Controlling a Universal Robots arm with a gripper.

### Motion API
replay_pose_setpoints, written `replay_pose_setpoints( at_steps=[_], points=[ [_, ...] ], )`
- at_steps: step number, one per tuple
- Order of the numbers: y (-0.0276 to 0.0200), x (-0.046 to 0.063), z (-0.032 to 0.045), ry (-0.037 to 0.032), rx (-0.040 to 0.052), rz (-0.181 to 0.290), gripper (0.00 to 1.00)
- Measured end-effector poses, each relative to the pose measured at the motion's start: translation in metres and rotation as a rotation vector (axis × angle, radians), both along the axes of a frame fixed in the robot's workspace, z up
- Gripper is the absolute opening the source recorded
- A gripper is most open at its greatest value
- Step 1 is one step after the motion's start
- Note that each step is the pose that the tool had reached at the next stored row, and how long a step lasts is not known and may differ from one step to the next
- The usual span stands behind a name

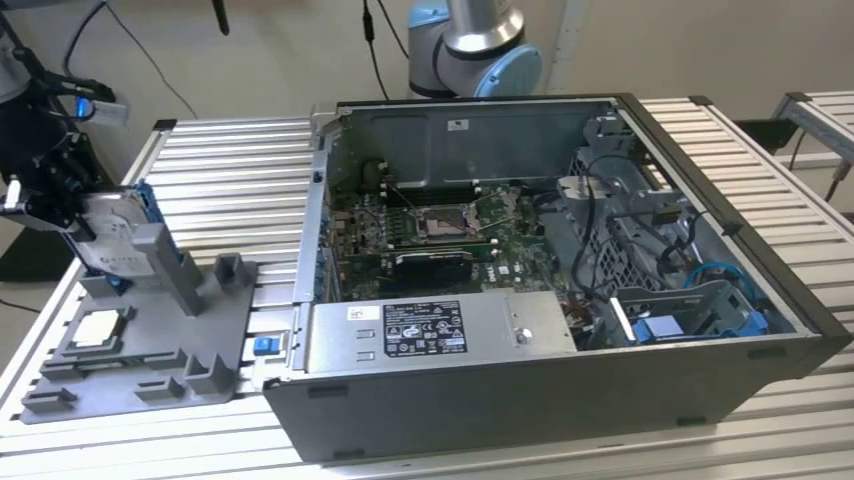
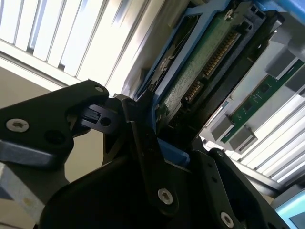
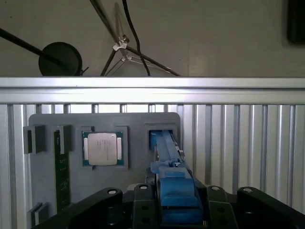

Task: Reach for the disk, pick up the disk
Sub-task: 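Pick up the disk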

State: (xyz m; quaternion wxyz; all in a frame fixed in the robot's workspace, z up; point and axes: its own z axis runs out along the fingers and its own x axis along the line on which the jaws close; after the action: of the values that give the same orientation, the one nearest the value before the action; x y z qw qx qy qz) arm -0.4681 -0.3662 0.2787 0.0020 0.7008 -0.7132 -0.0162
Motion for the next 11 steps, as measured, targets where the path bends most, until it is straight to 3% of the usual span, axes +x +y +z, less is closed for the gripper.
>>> replay_pose_setpoints(
  at_steps=[11],
  points=[
    [0.0000, 0.000, 0.0183, 0.0000, 0.0000, 0.001, 0.00]
  ],
)
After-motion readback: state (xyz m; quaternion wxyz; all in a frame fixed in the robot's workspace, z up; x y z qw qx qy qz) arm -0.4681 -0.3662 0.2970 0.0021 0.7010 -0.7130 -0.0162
